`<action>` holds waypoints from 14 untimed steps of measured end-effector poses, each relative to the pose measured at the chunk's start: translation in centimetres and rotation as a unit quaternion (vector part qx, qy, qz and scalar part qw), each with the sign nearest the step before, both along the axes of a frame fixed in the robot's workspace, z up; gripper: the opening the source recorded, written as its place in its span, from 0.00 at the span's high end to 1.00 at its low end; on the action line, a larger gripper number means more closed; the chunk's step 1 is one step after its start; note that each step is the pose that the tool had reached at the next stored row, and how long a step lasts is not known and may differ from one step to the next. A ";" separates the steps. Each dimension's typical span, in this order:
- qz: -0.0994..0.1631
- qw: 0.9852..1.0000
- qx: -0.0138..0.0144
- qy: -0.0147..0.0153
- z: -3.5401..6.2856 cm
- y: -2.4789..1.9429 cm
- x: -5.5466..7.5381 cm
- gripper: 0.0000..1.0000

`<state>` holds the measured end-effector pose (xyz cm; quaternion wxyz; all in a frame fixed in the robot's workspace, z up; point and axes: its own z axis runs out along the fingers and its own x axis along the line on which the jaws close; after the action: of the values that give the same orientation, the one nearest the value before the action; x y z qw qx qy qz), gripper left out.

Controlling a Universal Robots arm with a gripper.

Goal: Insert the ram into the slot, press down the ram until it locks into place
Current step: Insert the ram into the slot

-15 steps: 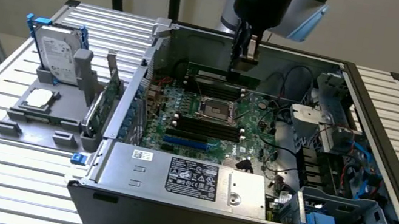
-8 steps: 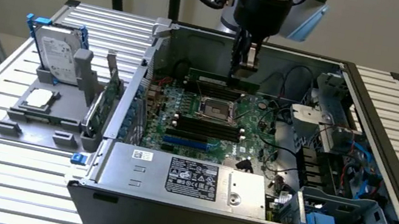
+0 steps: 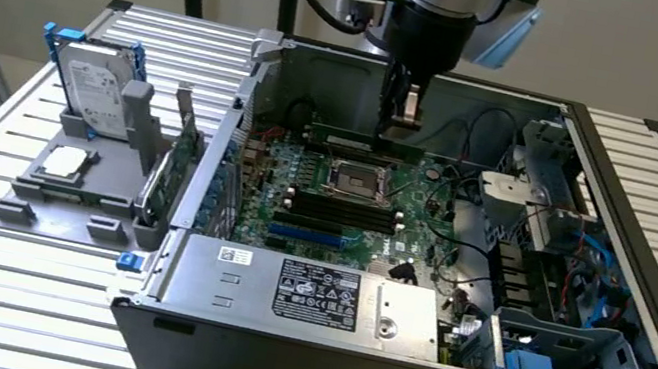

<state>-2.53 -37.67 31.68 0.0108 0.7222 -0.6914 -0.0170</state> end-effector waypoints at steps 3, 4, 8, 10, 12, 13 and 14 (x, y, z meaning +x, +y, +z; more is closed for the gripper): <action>0.000 1.000 0.000 0.000 -0.55 0.00 0.0 0.87; 0.000 1.000 0.000 0.000 -0.74 0.00 0.0 0.87; 0.000 1.000 0.000 0.000 -1.46 0.00 0.0 0.87; 0.000 1.000 0.000 0.000 -1.82 0.00 0.0 0.87; 0.000 1.000 0.000 0.000 -2.19 0.00 0.0 0.87; 0.000 1.000 0.000 0.000 -2.37 0.00 0.0 0.87; 0.000 1.000 0.000 0.000 -2.55 0.00 0.1 0.87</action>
<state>-2.48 -37.67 29.13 0.0108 0.7222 -0.6914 -0.0170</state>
